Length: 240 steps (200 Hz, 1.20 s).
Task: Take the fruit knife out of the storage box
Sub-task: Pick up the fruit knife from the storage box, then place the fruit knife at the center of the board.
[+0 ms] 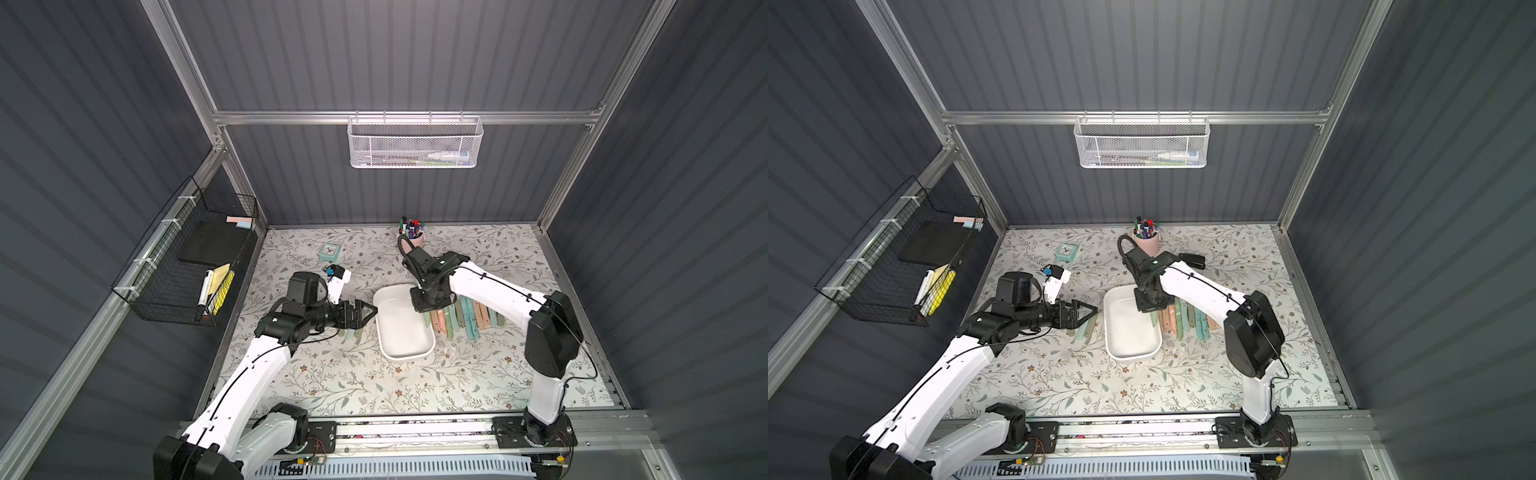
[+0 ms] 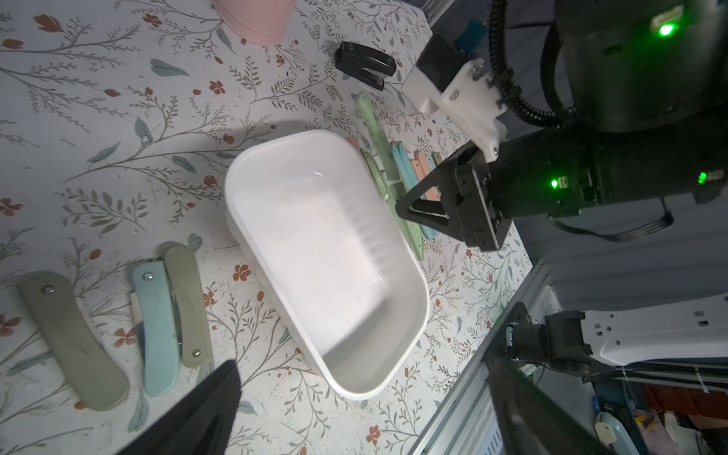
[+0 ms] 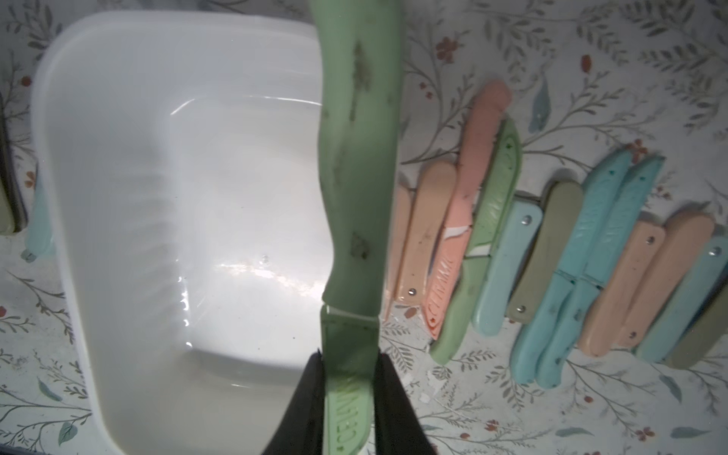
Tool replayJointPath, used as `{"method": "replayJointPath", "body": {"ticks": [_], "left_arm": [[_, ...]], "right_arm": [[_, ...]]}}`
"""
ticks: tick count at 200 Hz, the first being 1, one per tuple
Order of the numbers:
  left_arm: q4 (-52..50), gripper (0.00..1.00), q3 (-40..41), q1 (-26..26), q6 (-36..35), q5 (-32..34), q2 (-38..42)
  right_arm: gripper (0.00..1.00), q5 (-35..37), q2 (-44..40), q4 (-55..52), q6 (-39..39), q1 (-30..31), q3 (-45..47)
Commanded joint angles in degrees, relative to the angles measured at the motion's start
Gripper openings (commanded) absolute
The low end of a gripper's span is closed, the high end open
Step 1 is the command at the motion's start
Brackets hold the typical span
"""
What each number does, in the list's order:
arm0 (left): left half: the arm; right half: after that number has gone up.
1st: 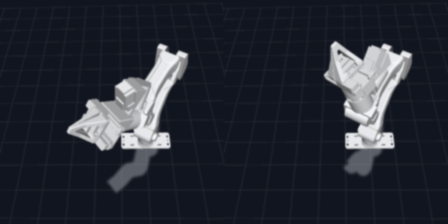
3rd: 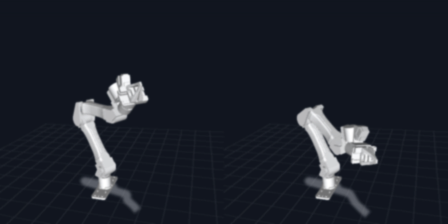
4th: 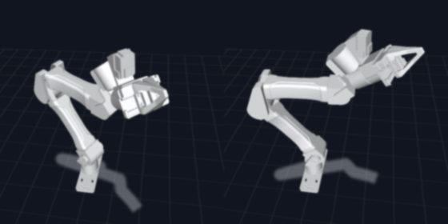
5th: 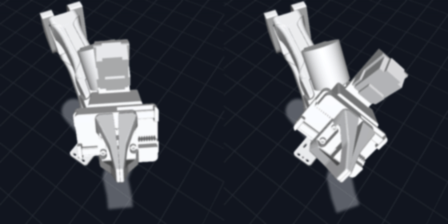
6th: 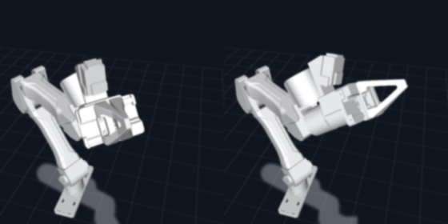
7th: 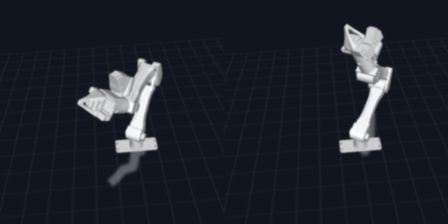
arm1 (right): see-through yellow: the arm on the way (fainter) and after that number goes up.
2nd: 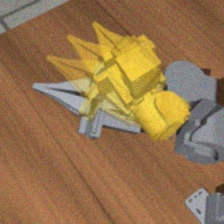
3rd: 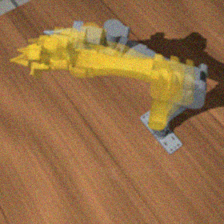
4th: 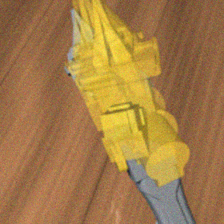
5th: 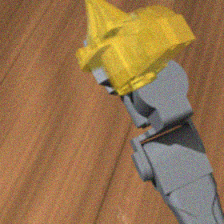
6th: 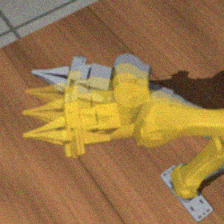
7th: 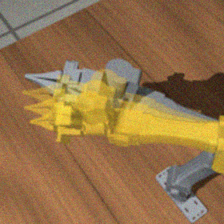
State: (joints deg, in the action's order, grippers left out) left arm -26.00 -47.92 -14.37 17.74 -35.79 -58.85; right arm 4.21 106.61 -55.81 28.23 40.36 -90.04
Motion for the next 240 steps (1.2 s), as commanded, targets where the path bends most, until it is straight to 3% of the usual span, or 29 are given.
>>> {"method": "replayJointPath", "body": {"ticks": [1,49,114,145,240], "left_arm": [[1.7,0.99,1.0,-0.2,0.7,-4.1,-0.7],[3.6,0.99,1.5,-0.9,1.4,-7.5,-1.0],[2.7,0.99,1.3,-0.9,1.2,-5.8,-0.7],[2.1,0.99,1.1,-0.9,0.9,-4.9,-0.4],[1.5,0.99,1.0,-0.9,0.7,-4.2,-0.6]], "right_arm": [[0.17,0.2,-4.4,0.0,-0.8,-5.7,5.5],[0.17,1.7,-9.2,2.4,-4.8,-21.3,18.1],[0.17,8.2,-4.1,2.7,-8.5,-34.4,20.5],[0.17,8.3,-1.4,3.1,-9.7,-37.2,19.7],[0.21,5.5,0.9,4.1,-10.6,-37.2,19.0]]}}
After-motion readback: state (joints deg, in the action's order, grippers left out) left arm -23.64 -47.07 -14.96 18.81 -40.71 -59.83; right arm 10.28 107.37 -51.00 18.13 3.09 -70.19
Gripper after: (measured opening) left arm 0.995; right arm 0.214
